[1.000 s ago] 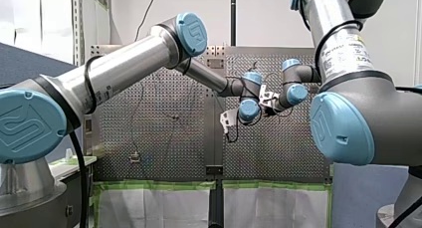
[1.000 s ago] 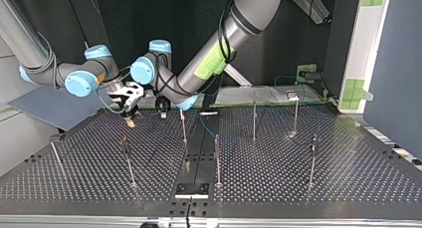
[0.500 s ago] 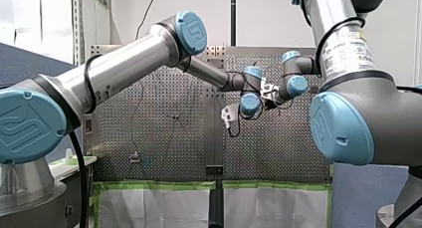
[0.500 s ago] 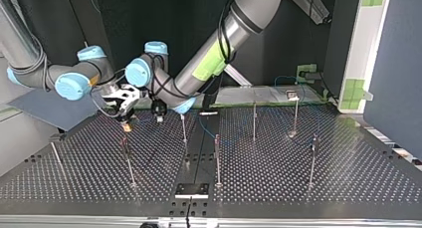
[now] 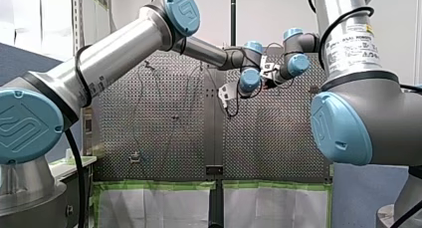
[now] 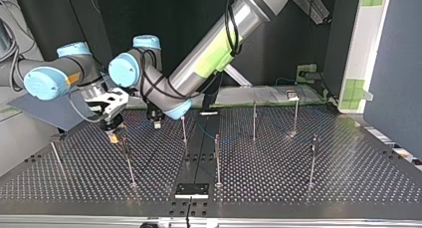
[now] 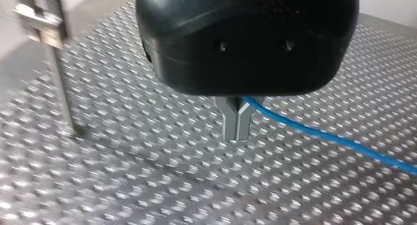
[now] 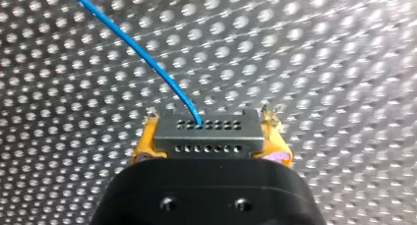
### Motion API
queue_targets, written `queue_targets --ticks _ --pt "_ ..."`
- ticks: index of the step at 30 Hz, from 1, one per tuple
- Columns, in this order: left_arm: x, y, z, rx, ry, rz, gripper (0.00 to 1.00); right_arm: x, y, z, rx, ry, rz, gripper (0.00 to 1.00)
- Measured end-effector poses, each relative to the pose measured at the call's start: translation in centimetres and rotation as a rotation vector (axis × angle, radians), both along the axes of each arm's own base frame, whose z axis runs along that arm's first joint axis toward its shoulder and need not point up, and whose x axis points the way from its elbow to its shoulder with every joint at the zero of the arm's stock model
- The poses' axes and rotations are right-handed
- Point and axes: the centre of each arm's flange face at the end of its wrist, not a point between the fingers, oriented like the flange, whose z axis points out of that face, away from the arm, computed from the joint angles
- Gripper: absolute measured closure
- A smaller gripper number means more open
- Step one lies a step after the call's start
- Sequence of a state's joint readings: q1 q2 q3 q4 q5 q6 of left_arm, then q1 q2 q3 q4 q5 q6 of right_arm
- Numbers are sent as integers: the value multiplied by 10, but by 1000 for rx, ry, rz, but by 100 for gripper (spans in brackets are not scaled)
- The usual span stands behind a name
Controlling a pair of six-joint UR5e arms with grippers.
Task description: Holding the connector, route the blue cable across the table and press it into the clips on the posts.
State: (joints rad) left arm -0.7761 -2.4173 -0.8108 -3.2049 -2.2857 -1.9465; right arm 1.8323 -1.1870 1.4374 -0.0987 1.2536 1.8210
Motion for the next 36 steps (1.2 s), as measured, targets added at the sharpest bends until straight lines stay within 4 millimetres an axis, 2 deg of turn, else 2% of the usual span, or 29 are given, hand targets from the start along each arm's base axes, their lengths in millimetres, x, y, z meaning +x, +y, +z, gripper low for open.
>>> queue_targets --ticks 8,14,19,24,29,36 --pt "-13 3 41 -30 -35 1 100 -4 10 29 -21 -12 -2 100" --pt "-16 4 55 -40 -49 0 100 -8 13 41 -28 -19 -4 100" --pt "-17 6 65 -43 -60 0 100 -10 15 59 -43 -25 3 100" --pt "-13 6 77 -51 -80 0 100 -12 15 75 -59 -31 14 100" --pt "-6 8 93 -68 -108 4 100 -13 15 79 -62 -36 33 100" --pt "5 11 100 -86 -140 11 100 -11 13 89 -79 -44 60 100"
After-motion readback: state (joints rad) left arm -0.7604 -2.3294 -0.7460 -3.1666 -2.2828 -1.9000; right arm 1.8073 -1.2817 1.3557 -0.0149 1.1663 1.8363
